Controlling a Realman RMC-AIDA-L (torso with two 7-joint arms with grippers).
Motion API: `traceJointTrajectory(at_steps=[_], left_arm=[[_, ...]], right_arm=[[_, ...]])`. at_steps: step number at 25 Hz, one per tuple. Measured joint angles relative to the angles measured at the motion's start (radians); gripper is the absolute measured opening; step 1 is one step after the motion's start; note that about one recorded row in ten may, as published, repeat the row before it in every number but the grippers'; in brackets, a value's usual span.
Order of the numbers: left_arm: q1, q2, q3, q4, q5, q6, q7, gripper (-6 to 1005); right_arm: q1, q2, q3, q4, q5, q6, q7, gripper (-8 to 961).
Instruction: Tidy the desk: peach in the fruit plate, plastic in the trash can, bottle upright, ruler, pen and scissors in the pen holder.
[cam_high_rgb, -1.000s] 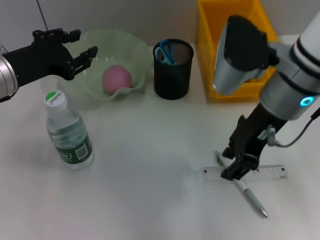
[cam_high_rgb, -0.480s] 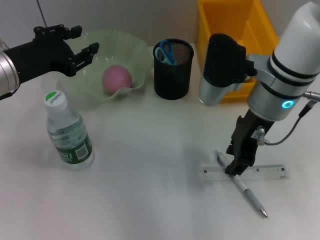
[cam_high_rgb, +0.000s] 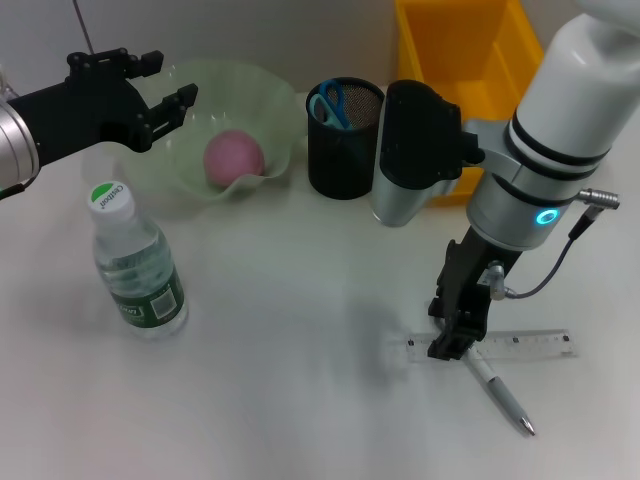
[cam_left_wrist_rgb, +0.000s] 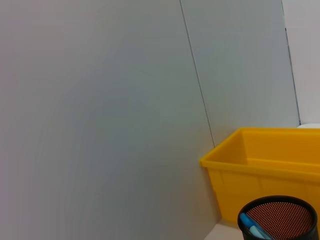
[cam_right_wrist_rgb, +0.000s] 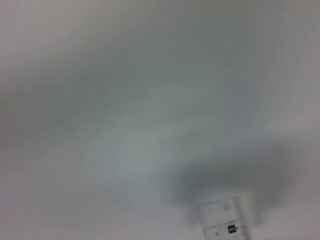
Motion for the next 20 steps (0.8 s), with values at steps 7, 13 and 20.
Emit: traceJointTrajectory(at_steps=[7, 13, 20], left_arm=[[0.001, 0.000, 0.004, 0.006, 0.000, 0.000, 0.000, 500], [-0.002, 0.001, 0.005, 0.006, 0.000, 0.000, 0.000, 500], [-0.001, 0.002, 0.004, 0.007, 0.002, 0.000, 0.000, 500]], right_arm=[[0.005, 0.001, -0.024, 0.012, 0.026, 0.014, 0.000, 505], [0.011, 0.000, -0.035, 0.043, 0.024, 0.026, 0.000, 695], [0.019, -0.001, -0.076, 0.079, 0.020, 0.055, 0.000, 695]])
